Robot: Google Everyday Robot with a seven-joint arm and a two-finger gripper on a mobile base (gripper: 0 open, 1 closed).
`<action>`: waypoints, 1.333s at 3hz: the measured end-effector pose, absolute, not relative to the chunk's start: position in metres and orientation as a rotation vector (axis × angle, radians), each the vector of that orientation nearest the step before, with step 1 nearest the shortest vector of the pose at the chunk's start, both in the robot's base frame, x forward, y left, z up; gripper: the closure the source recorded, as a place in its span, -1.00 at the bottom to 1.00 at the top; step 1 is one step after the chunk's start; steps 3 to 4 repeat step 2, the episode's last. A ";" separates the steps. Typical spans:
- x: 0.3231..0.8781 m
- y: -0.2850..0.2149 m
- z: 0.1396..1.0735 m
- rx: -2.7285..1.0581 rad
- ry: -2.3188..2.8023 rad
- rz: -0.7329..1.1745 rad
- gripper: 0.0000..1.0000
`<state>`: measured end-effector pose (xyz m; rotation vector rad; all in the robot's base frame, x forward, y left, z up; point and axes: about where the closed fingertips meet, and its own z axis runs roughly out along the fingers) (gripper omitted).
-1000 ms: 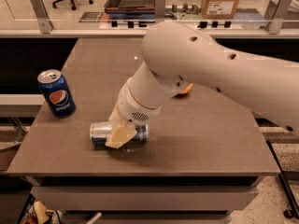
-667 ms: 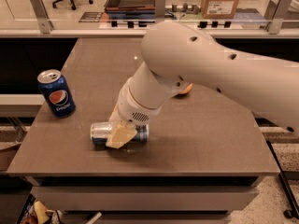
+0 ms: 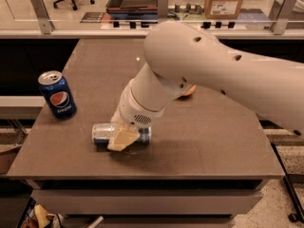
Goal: Knock redbull can over
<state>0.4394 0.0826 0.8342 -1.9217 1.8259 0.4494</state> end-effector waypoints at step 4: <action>0.439 0.083 0.835 -1.923 1.823 0.446 -1.00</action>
Offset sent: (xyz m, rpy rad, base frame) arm -0.0008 0.0005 0.0011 -0.0007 -0.0029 0.0013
